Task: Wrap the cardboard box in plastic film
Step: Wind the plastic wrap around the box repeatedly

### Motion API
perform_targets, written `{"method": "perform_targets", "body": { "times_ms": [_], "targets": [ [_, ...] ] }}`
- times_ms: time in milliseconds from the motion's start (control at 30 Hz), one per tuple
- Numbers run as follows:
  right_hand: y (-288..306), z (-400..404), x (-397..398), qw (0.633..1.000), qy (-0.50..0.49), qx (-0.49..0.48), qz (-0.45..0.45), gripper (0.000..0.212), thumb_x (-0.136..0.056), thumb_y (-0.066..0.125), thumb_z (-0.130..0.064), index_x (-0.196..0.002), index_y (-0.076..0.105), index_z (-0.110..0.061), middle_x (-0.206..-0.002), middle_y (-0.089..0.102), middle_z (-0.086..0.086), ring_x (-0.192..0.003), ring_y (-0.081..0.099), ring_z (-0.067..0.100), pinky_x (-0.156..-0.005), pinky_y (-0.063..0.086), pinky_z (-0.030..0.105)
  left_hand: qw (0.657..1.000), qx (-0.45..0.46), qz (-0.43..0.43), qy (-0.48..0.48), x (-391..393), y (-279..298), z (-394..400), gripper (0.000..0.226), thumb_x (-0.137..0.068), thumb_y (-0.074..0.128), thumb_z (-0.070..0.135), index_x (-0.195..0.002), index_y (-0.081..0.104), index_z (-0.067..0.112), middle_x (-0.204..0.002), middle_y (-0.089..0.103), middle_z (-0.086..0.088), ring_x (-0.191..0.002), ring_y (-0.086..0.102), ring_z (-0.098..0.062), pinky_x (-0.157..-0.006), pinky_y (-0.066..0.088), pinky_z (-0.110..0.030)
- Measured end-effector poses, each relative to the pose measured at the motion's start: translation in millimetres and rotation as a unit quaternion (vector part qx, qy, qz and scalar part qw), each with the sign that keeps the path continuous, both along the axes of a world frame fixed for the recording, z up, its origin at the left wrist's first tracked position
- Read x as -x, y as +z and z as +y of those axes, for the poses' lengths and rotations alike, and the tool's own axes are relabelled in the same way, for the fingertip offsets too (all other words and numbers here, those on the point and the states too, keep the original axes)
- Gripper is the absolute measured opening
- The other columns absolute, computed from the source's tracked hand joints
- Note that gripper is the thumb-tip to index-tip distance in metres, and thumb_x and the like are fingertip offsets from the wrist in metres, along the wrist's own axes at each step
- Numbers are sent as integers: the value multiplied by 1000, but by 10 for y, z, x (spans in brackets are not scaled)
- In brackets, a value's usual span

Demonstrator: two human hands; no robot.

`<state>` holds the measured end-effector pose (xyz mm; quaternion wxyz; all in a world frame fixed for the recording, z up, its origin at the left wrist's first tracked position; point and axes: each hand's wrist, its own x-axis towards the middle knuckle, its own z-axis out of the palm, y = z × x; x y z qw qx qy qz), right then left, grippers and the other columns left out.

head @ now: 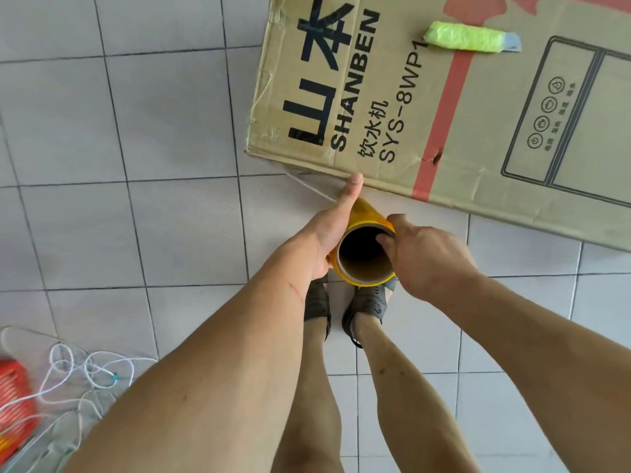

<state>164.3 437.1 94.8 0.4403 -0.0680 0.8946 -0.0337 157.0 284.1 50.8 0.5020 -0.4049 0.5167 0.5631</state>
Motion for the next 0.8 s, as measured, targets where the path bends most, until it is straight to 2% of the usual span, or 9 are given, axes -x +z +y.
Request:
{"method": "perform_targets", "body": {
  "times_ms": [67,167,300,400,433,533,633,733,800],
  "targets": [
    [12,-31,30,998,-56,-3,3,49,-101,24,-57,-132,38,-22,-110,65,11,-103,62,34,-67,35,35,1000,2,-3,9,-45,-1,14,131,-53,46,115,-144,66,22,-132,79,-9,-130,69,-32,-115,53,-56],
    [52,31,166,996,-90,-28,6,59,-96,18,-68,-139,34,-32,-126,56,8,-117,56,33,-75,35,38,999,28,36,6,-80,-47,120,170,-21,36,123,-163,48,30,-165,55,-4,-151,50,-28,-127,34,-54],
    [18,176,116,993,-96,-39,-49,53,-97,18,-63,-145,27,-41,-128,51,7,-115,54,32,-77,43,38,998,26,55,-3,-27,-88,255,177,-15,40,122,-167,39,31,-164,55,-4,-150,51,-29,-124,42,-56],
    [-24,166,88,915,-392,70,-66,56,-93,31,-71,-121,49,-26,-104,65,8,-72,72,28,-60,58,37,999,-9,39,-2,68,-8,275,148,-46,43,116,-167,38,31,-164,55,-8,-150,51,-34,-121,46,-62],
    [-19,150,97,898,-428,82,-63,56,-92,34,-72,-115,51,-23,-98,66,7,-64,72,27,-55,58,35,999,-22,31,4,84,7,280,137,-57,42,112,-164,44,28,-159,60,-9,-147,55,-35,-120,47,-64],
    [21,118,107,944,-327,48,1,61,-91,29,-73,-111,53,-21,-97,67,9,-76,70,30,-64,53,36,998,-46,9,43,69,-13,303,115,-72,44,106,-150,60,24,-143,72,-12,-134,67,-35,-116,52,-62],
    [1,173,62,959,-282,-5,38,67,-90,23,-76,-115,52,-21,-103,63,10,-95,60,34,-71,42,37,997,-64,11,42,29,-26,335,120,-63,48,106,-147,65,22,-137,77,-11,-132,70,-32,-116,54,-56],
    [-48,240,-44,941,-338,36,-3,74,-89,22,-77,-128,50,-21,-114,64,12,-96,63,35,-78,50,41,998,-18,65,-14,49,-3,390,95,-87,47,94,-151,63,26,-143,72,1,-133,62,-19,-122,42,-45],
    [-55,326,-78,887,-447,104,-61,73,-90,26,-76,-139,46,-25,-119,65,11,-84,70,34,-72,58,41,996,7,86,-16,72,-23,458,87,-90,54,90,-150,64,27,-140,72,4,-130,61,-15,-126,37,-41]
  ]
}}
